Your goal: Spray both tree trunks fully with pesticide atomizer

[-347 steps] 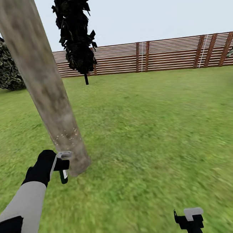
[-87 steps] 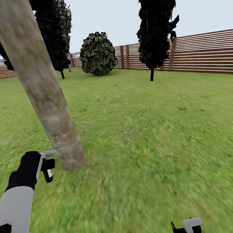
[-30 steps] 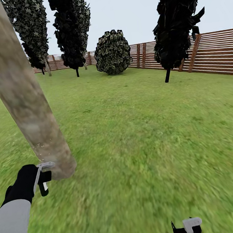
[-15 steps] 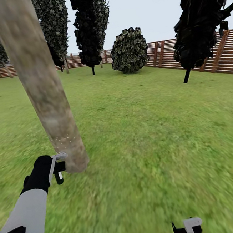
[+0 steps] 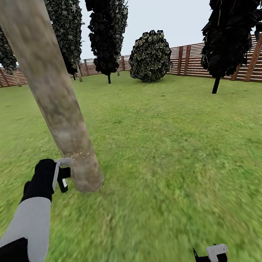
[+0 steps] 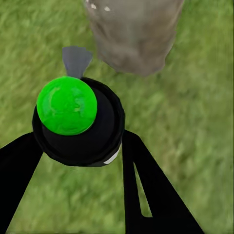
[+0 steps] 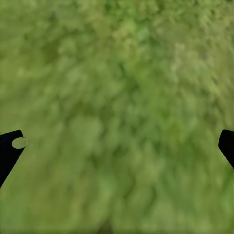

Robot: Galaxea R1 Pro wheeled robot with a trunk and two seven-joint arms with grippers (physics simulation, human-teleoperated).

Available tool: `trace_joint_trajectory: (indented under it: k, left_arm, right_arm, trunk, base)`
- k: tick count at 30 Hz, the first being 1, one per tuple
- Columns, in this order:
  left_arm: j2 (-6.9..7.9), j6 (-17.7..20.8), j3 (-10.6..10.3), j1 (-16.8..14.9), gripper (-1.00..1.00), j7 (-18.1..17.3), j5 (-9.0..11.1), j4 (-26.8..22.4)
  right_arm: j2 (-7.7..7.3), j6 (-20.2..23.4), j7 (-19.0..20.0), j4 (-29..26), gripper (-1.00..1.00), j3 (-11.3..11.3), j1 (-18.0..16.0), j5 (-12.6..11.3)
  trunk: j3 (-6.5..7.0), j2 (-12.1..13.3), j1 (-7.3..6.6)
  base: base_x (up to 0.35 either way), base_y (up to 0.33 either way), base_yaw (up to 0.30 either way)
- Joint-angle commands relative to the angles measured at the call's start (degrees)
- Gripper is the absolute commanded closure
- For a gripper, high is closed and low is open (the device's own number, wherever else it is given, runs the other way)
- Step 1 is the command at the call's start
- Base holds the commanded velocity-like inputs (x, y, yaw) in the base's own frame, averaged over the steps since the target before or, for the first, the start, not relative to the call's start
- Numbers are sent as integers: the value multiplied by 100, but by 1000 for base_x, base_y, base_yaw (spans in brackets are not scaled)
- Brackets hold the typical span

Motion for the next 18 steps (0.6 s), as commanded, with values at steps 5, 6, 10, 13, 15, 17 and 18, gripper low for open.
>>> trace_joint_trajectory:
  k: [5,6,10,13,15,17,18]
  left_arm:
    - [312,51,14,63,100,-54,26,-172]
    - [301,48,6,71,100,-54,29,-174]
    - [263,43,-7,81,100,-54,31,-175]
    - [246,42,-11,82,100,-52,34,-173]
    - [245,42,-11,82,100,-51,43,-172]
    - [244,42,-16,82,100,-48,47,-167]
    - [240,42,-14,82,100,-48,50,-156]
  right_arm:
    - [2,-15,-21,6,-100,-39,-4,61]
    - [2,-17,-21,6,-100,-39,-4,61]
    - [2,-18,-21,6,-100,-39,-4,61]
    - [2,-18,-21,6,-100,-39,-4,61]
    - [2,-18,-21,6,-100,-38,-4,61]
    - [2,-18,-21,6,-100,-33,-4,61]
    - [2,-18,-21,6,-100,-35,-4,61]
  trunk:
    - [-5,-2,-1]
    - [-5,-2,-1]
    - [-5,-2,-1]
    - [-5,-2,-1]
    - [-5,-2,-1]
    - [-5,-2,-1]
    - [-5,-2,-1]
  base:
    - [100,-155,0]
    - [145,-233,0]
    - [69,-259,0]
    - [6,-275,0]
    - [1,-276,0]
    - [0,-276,8]
    - [0,-276,94]
